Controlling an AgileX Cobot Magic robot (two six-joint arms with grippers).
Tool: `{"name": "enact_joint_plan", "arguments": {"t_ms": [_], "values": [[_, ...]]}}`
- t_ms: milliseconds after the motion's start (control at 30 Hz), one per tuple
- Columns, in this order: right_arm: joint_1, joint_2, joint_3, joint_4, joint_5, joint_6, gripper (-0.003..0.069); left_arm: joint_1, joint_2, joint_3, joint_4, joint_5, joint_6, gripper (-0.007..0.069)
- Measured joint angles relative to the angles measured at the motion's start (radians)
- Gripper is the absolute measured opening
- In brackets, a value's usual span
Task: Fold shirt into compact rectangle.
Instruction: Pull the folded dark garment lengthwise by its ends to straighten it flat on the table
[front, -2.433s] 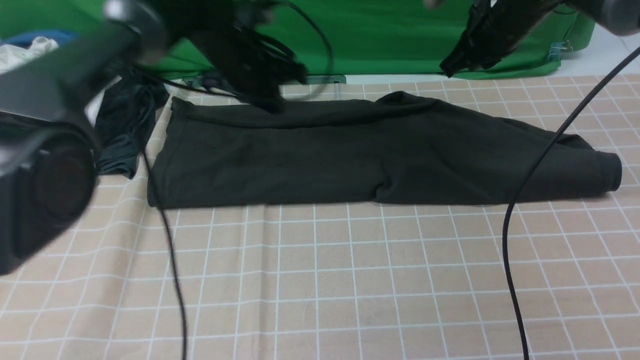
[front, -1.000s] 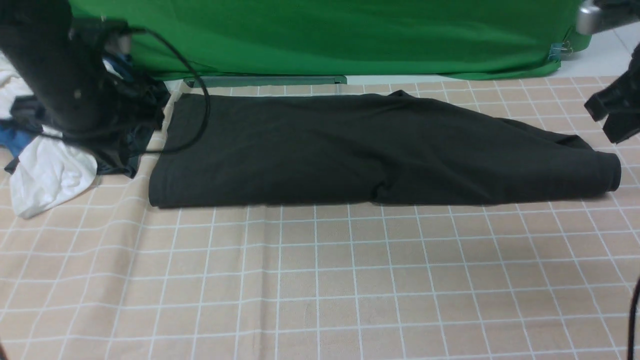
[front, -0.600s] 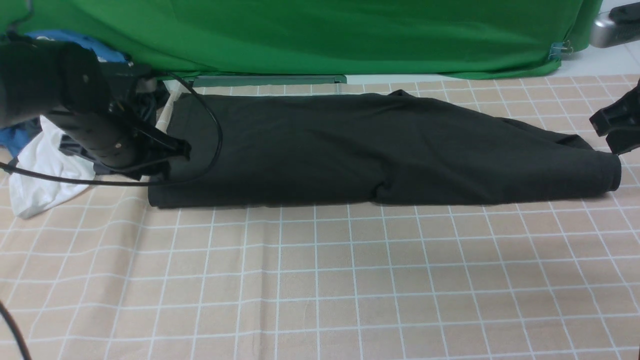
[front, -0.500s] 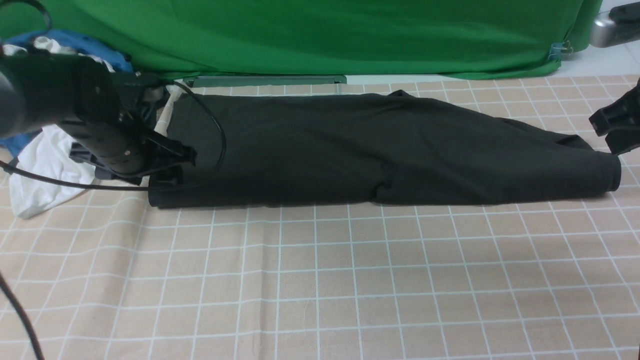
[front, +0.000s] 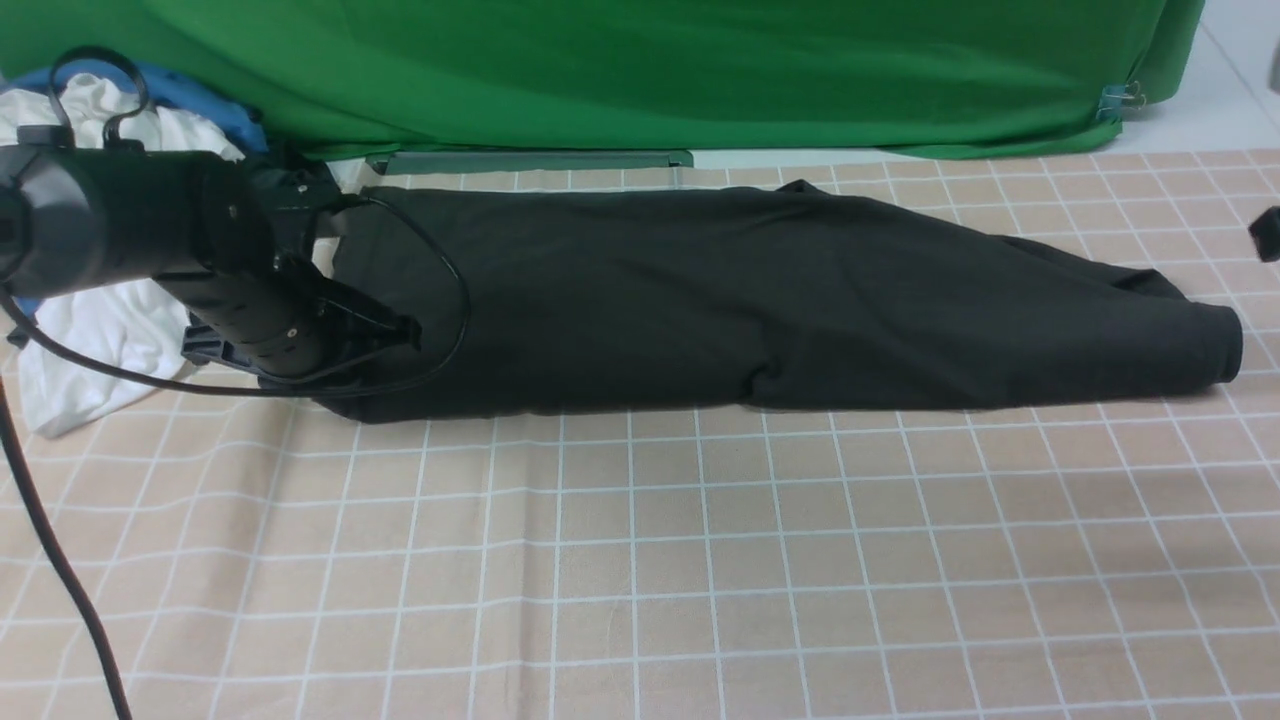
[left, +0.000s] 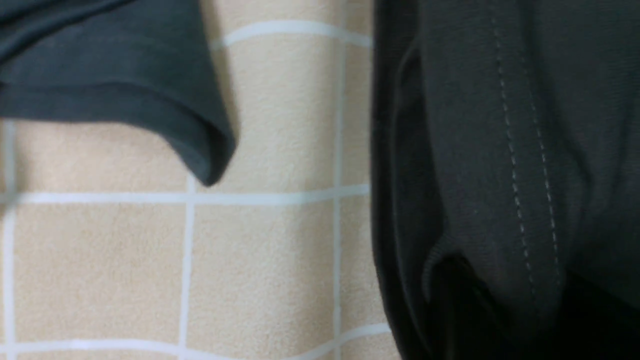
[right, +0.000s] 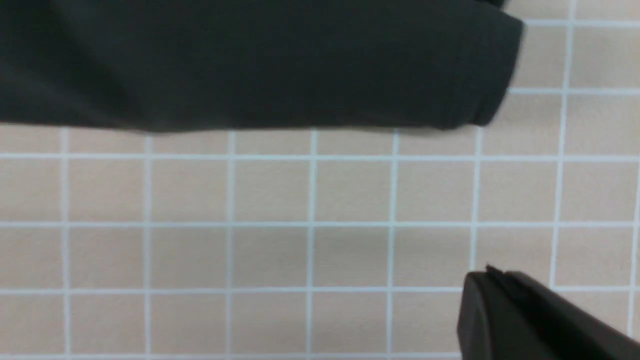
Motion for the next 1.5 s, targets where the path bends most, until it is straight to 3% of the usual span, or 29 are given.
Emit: {"name": "enact_joint_plan", "arguments": {"t_ms": [100, 367, 500, 600, 733, 800, 867, 933, 1200, 1300, 1500], "values": [[-0.042, 0.047, 0.000, 0.003, -0.007, 0.017, 0.0125, -0.001, -0.001, -0.005, -0.001, 0.008, 0.010, 0.0093], [-0.054, 0.212, 0.000, 0.035, -0.165, 0.038, 0.0497, -0.001, -0.040, -0.012, 0.014, 0.038, 0.012, 0.0093], [-0.054, 0.286, -0.020, 0.057, -0.242, 0.044, 0.0572, -0.001, -0.049, -0.012, 0.019, 0.042, 0.012, 0.0093], [-0.054, 0.346, -0.062, 0.072, -0.252, 0.044, 0.0579, -0.001, -0.049, -0.012, 0.019, 0.048, 0.013, 0.0093], [-0.054, 0.416, -0.119, 0.152, -0.229, -0.009, 0.0520, -0.001, -0.049, -0.012, 0.019, 0.049, 0.013, 0.0093], [-0.054, 0.442, -0.145, 0.195, -0.198, -0.059, 0.0403, -0.001, -0.049, -0.013, 0.019, 0.051, 0.013, 0.0093], [-0.055, 0.458, -0.173, 0.218, -0.158, -0.095, 0.0167, -0.001, -0.049, -0.023, 0.019, 0.079, 0.011, 0.0093], [-0.055, 0.456, -0.192, 0.218, -0.113, -0.110, 0.0085, 0.000, -0.054, -0.042, 0.019, 0.123, 0.009, 0.0093], [-0.056, 0.330, -0.185, 0.086, 0.109, -0.081, 0.0067, 0.041, -0.162, -0.027, 0.019, 0.225, 0.009, 0.0093], [-0.056, 0.238, -0.068, 0.018, 0.175, -0.056, 0.0067, 0.085, -0.244, 0.065, 0.006, 0.269, 0.005, 0.0093], [-0.056, 0.084, 0.225, 0.003, 0.163, -0.024, 0.0067, 0.113, -0.392, 0.303, 0.000, 0.299, -0.019, 0.0093]]}}
